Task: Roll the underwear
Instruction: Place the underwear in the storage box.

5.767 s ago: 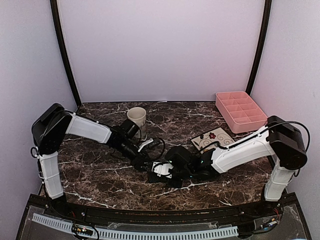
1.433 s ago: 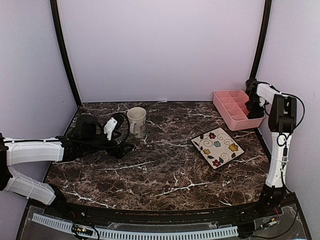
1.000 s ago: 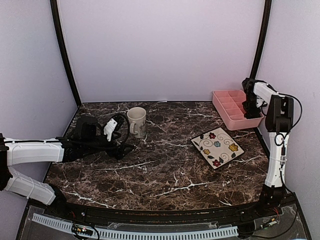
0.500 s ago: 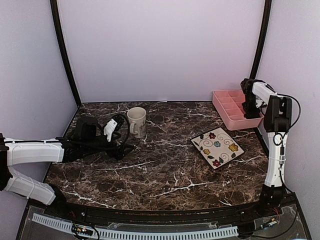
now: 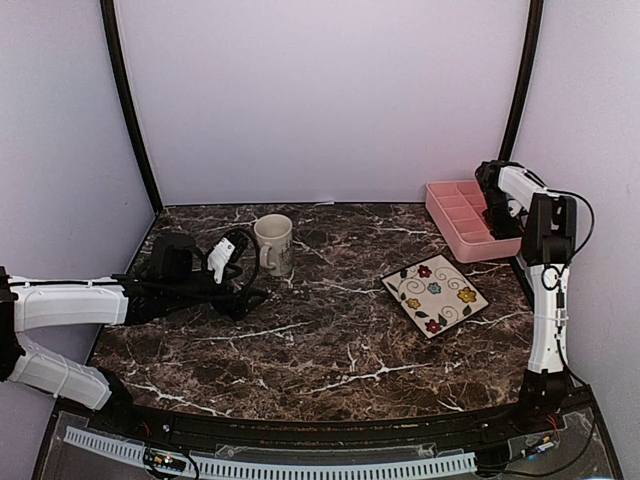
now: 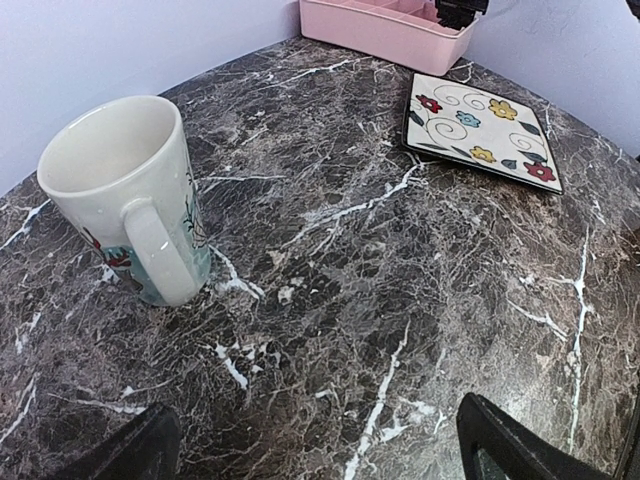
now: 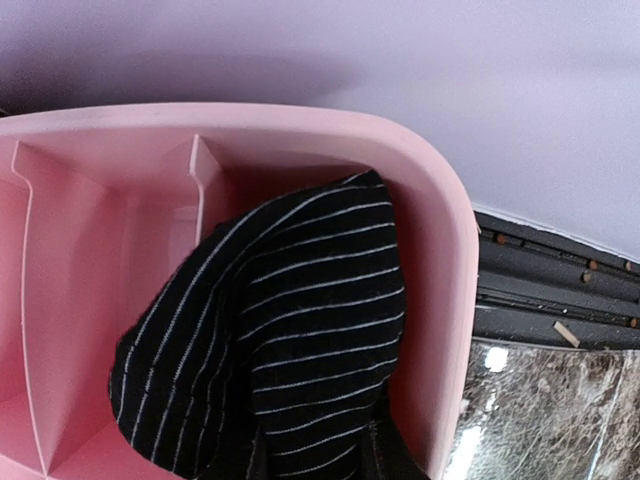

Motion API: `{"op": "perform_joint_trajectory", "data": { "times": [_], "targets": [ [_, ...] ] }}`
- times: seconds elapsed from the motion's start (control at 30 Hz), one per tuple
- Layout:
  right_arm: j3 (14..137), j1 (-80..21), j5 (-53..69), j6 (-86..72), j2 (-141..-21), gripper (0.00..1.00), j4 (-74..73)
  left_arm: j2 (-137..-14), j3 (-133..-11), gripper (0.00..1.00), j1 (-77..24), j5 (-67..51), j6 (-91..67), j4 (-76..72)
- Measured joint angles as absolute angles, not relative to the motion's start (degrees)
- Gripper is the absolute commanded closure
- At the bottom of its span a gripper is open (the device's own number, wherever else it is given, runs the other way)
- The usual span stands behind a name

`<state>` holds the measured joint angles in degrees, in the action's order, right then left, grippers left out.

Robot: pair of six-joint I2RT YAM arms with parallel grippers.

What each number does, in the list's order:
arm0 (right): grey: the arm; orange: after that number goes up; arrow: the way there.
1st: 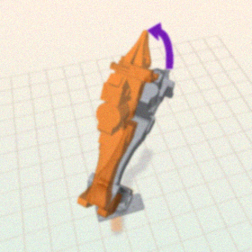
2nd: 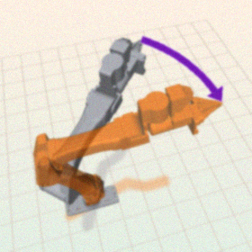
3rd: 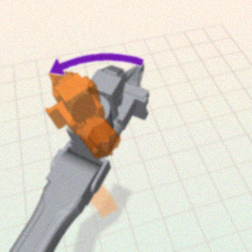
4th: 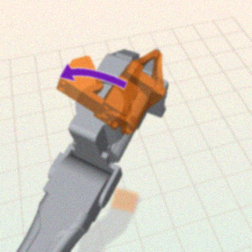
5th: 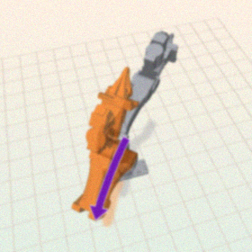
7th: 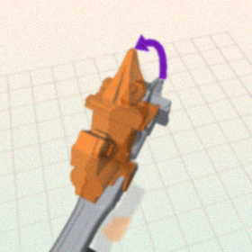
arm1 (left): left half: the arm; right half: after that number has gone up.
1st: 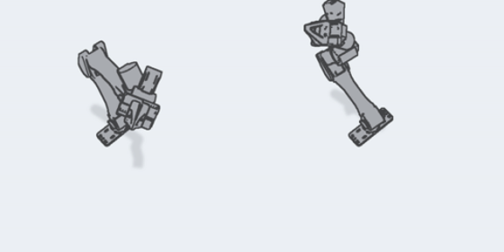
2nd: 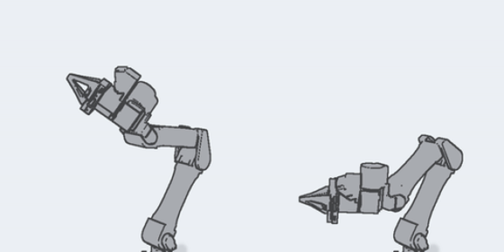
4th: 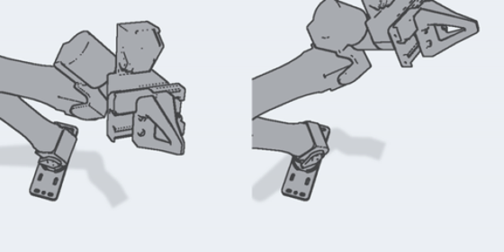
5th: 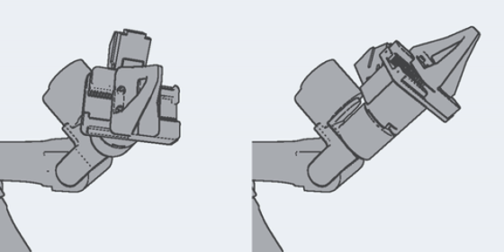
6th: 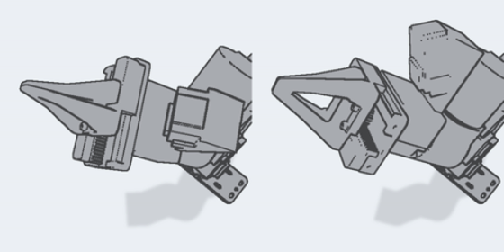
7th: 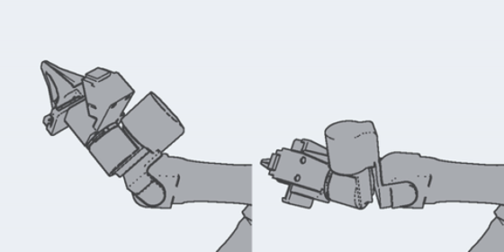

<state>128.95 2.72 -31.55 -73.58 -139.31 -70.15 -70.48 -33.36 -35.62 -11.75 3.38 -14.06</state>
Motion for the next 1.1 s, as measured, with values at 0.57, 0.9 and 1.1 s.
{"op": "perform_joint_trajectory", "data": {
  "times": [0.57, 0.9, 1.1],
  "targets": [
    [129.5, 3.1, -34.3, -69.0, -140.9, 0.72, -69.8, -70.9, -33.4, 0.01, -35.6, -11.8, 4.3, -14.1],
    [129.4, 3.5, -32.8, -66.7, -140.0, 0.52, -68.7, -72.0, -33.4, 0.01, -35.6, -12.6, 4.3, -14.4],
    [129.4, 3.6, -31.4, -66.7, -139.5, 0.41, -68.3, -72.9, -33.4, 0.01, -35.6, -12.9, 4.3, -14.6]
  ]
}}
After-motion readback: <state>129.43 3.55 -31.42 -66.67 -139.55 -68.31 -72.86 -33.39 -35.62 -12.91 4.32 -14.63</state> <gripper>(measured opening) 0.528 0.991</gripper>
